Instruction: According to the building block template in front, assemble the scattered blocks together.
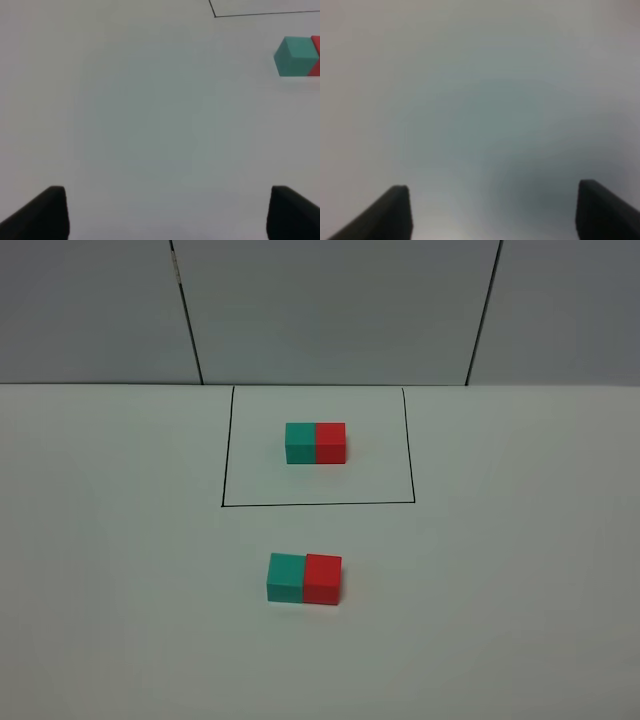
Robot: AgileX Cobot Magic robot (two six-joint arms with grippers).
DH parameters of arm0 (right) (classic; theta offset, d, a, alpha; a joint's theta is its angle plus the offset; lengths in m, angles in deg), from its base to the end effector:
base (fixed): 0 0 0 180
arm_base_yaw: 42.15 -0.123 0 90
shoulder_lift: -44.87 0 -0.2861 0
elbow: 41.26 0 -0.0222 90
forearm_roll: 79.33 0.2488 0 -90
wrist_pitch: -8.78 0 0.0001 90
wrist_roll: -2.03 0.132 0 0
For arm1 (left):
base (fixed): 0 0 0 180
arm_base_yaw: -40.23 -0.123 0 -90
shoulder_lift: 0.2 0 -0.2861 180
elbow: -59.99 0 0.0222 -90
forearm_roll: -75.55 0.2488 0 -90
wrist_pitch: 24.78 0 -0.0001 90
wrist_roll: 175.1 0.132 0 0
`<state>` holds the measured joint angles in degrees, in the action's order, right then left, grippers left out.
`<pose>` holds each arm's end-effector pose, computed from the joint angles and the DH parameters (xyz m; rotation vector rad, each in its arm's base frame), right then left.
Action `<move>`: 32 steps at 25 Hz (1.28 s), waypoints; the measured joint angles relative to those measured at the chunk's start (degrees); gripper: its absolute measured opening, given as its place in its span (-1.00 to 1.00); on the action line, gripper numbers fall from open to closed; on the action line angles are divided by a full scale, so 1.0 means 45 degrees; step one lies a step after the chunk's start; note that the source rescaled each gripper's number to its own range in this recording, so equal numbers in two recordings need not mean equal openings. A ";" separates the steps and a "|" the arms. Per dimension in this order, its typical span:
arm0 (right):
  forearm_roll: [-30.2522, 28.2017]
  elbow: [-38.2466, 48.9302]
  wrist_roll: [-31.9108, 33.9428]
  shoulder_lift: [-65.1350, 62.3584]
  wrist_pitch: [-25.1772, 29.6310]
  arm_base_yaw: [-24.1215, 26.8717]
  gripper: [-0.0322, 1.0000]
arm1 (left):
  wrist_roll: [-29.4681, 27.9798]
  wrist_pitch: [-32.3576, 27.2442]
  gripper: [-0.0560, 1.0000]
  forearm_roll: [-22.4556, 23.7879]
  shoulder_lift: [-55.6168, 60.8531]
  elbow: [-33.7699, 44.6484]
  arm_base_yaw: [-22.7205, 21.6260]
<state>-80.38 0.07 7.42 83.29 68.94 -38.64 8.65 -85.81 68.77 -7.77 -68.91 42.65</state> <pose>0.1013 -0.0083 0.2659 0.1854 2.4346 -0.0089 0.0310 -0.0150 0.2442 0.1152 2.0825 -0.1288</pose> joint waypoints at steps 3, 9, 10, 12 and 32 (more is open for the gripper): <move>-0.0148 0.0101 0.0000 -0.0698 0.0277 -0.0434 0.48 | 0.0000 0.0000 0.62 0.0000 0.0000 0.0000 0.0000; -0.0372 0.0892 0.0000 -0.2132 0.0264 -0.1237 0.22 | 0.0000 0.0000 0.62 0.0000 0.0000 0.0000 0.0000; -0.0372 0.1092 0.0010 -0.2489 0.0207 -0.1298 0.18 | 0.0000 0.0000 0.62 0.0000 0.0000 0.0000 0.0000; -0.0406 0.1415 0.0010 -0.3161 0.0173 -0.1303 0.11 | 0.0000 0.0000 0.62 0.0000 0.0000 0.0000 0.0000; -0.1640 0.1567 0.1210 -0.5552 0.0175 -0.1313 0.06 | 0.0012 0.0000 0.62 0.0000 0.0000 0.0000 0.0000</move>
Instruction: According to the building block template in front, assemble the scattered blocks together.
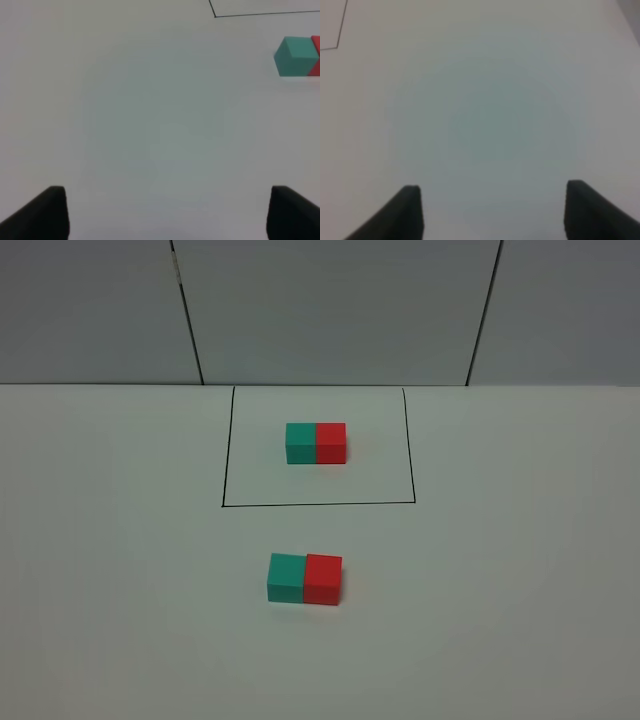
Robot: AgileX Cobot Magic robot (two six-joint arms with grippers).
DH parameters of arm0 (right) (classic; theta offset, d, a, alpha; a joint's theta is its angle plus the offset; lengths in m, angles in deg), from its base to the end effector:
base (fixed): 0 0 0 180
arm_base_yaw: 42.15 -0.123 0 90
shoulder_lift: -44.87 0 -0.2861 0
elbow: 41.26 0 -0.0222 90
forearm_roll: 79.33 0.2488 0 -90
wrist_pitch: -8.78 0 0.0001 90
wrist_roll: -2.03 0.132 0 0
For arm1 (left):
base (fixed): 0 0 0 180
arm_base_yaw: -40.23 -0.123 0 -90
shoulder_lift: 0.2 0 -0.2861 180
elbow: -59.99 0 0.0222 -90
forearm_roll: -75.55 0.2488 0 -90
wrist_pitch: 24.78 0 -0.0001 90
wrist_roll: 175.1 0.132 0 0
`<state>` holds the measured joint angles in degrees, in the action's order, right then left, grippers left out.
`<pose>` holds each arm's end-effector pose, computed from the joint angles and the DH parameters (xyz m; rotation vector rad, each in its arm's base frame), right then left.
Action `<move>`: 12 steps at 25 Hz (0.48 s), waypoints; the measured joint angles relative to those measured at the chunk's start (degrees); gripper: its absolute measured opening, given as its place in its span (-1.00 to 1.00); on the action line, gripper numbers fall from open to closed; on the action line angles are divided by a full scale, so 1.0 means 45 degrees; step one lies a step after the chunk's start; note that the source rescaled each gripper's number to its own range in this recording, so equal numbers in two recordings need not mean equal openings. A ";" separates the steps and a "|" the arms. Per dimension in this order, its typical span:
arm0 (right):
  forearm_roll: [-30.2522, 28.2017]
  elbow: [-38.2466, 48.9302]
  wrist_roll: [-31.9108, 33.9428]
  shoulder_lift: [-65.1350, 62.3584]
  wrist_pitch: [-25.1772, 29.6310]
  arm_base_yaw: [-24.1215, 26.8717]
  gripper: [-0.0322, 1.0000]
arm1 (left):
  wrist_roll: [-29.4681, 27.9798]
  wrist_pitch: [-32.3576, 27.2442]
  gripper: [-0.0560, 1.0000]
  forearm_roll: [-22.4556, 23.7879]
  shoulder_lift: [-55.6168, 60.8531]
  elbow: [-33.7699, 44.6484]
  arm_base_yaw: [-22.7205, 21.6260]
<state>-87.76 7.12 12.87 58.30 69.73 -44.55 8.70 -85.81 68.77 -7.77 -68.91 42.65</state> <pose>0.0416 -0.0152 0.2561 0.1556 2.1273 -0.0437 0.0310 -0.0150 0.2442 0.1161 2.0825 -0.1282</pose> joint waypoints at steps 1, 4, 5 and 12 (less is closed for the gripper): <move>-0.0011 0.0000 0.0002 -0.0152 0.0000 0.0000 0.06 | 0.0000 0.0000 0.62 0.0000 0.0000 0.0000 0.0000; -0.0026 0.0000 0.0027 -0.0599 0.0000 0.0000 0.06 | 0.0000 0.0000 0.62 0.0000 0.0000 0.0000 0.0000; -0.0026 0.0000 0.0027 -0.0705 0.0012 0.0000 0.06 | 0.0000 0.0000 0.62 0.0000 0.0000 0.0000 0.0000; -0.0068 0.0000 0.0027 -0.0760 0.0012 0.0000 0.06 | 0.0000 0.0000 0.62 0.0000 0.0000 0.0000 0.0000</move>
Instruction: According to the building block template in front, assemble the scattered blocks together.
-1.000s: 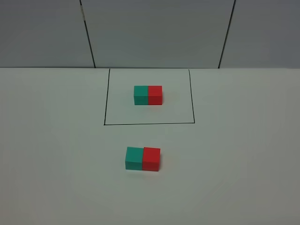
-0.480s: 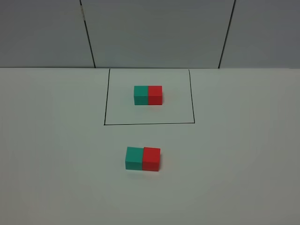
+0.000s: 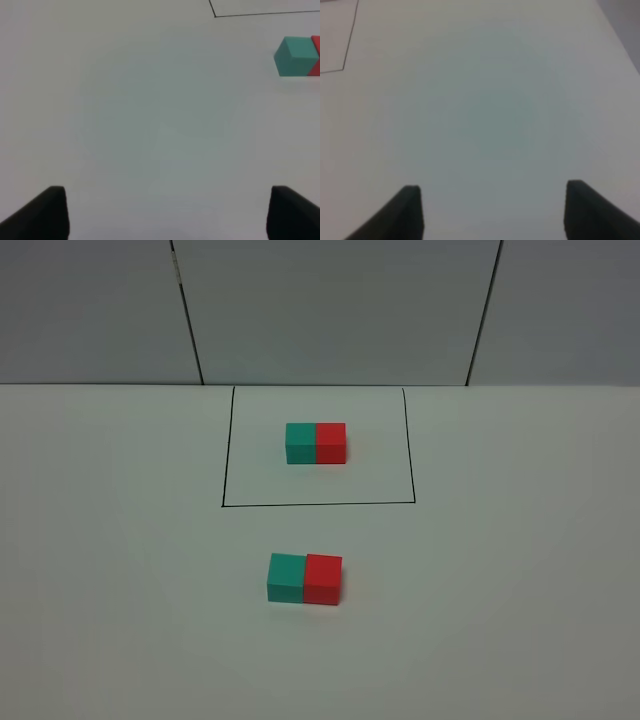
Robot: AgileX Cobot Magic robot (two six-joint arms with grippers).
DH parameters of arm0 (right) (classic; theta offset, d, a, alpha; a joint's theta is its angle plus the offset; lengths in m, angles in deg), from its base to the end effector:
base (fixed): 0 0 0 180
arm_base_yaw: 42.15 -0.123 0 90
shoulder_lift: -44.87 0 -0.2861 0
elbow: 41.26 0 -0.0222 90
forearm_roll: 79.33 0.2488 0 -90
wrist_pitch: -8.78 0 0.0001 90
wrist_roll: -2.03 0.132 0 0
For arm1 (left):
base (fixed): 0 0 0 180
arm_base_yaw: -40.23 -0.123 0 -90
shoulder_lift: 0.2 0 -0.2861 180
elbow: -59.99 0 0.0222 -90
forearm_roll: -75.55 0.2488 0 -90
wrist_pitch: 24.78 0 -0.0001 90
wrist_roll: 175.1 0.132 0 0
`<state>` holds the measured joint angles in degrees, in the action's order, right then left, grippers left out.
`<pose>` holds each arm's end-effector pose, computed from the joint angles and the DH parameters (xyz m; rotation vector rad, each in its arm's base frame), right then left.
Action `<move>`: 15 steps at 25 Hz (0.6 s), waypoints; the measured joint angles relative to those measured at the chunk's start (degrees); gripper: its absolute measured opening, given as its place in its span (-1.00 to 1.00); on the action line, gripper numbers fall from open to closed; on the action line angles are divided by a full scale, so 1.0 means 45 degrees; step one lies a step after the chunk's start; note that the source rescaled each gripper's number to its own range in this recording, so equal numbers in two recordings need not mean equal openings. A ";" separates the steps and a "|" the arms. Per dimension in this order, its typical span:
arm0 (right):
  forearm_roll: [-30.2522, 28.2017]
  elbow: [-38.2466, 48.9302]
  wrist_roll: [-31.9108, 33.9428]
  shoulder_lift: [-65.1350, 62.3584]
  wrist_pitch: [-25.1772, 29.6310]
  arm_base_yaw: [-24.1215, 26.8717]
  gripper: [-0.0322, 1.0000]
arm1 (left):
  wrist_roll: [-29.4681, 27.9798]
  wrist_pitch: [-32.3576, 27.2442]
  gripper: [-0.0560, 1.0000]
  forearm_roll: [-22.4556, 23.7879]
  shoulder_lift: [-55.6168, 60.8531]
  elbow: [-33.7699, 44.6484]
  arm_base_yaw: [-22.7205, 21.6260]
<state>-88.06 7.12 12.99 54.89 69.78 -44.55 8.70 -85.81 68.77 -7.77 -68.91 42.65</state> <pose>0.0335 -0.0161 0.2583 0.1590 2.0682 -0.0411 0.0310 -0.0150 0.2442 0.1161 2.0825 -0.1282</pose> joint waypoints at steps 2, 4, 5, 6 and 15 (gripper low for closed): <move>0.0000 0.0000 0.0000 0.0000 0.0000 0.0000 0.06 | 0.0000 0.0000 0.62 0.0000 0.0000 0.0000 0.0000; 0.0000 0.0000 0.0000 0.0000 0.0000 0.0000 0.06 | 0.0000 0.0000 0.62 0.0000 0.0000 0.0000 0.0000; 0.0000 0.0000 0.0000 0.0000 0.0000 0.0000 0.06 | 0.0000 0.0000 0.62 0.0000 0.0000 0.0000 0.0000; 0.0000 0.0000 0.0000 0.0000 0.0000 0.0000 0.06 | 0.0000 0.0000 0.62 0.0000 0.0000 0.0000 0.0000; 0.0000 0.0000 0.0000 -0.0024 0.0000 0.0000 0.05 | 0.0000 0.0000 0.62 0.0000 0.0000 0.0000 0.0000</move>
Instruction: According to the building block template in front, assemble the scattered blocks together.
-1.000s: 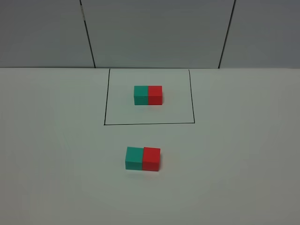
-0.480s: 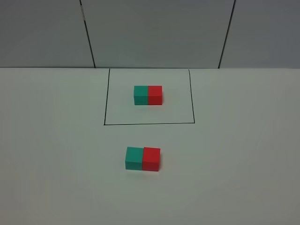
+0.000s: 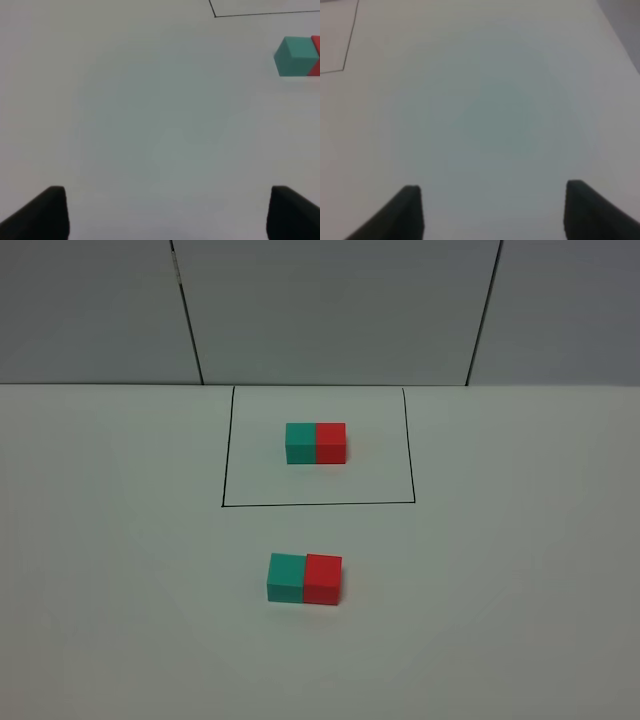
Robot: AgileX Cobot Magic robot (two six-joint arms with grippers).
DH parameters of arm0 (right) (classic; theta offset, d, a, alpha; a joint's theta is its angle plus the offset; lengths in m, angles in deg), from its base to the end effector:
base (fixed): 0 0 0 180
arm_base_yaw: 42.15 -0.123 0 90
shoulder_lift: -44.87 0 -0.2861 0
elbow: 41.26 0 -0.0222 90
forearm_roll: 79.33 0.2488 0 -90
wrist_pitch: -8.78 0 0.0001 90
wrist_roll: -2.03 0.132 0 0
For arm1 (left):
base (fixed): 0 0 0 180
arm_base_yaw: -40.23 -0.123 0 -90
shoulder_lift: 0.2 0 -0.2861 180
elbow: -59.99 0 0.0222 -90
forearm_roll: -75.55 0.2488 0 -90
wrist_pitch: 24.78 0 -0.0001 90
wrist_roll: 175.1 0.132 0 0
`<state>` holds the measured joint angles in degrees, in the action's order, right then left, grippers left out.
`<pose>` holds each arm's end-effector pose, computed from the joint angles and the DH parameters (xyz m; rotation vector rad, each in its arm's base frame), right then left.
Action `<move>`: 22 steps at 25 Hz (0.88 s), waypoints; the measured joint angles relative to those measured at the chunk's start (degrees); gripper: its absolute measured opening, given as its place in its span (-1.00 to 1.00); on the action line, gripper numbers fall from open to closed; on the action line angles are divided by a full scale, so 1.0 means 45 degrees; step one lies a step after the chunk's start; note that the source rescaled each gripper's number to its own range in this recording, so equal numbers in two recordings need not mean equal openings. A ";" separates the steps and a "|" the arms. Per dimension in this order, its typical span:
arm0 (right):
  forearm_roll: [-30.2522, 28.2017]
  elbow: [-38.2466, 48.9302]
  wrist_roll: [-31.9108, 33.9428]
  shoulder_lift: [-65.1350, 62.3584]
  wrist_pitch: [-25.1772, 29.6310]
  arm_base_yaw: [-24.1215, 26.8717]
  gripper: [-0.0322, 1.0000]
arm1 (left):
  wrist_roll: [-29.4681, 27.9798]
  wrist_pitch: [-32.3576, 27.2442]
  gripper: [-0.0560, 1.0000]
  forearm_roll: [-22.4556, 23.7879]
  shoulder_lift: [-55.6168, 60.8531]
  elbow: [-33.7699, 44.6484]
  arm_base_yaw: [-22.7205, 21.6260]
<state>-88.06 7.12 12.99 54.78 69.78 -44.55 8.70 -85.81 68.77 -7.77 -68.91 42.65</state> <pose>0.0332 -0.0162 0.2584 0.1590 2.0663 -0.0408 0.0310 -0.0150 0.2442 0.1161 2.0825 -0.1282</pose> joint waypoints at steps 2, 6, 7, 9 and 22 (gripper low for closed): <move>0.0000 0.0000 0.0000 -0.0003 0.0000 0.0000 0.05 | 0.0000 0.0000 0.62 0.0000 0.0000 0.0000 0.0000; -0.0014 0.0000 0.0000 -0.0014 0.0000 0.0000 0.05 | 0.0000 0.0000 0.62 0.0000 0.0000 0.0000 0.0000; -0.0014 0.0000 0.0000 -0.0014 0.0000 0.0000 0.05 | 0.0000 0.0000 0.62 0.0000 0.0000 0.0000 0.0000; -0.0026 0.0000 0.0000 -0.0014 0.0000 0.0000 0.05 | 0.0000 0.0000 0.62 0.0000 0.0000 0.0000 0.0000; -0.0143 0.0000 0.0014 -0.0014 0.0000 0.0000 0.05 | 0.0000 0.0000 0.62 0.0000 0.0000 0.0000 0.0000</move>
<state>-88.71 7.12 13.05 54.71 69.78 -44.55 8.70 -85.81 68.77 -7.77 -68.91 42.65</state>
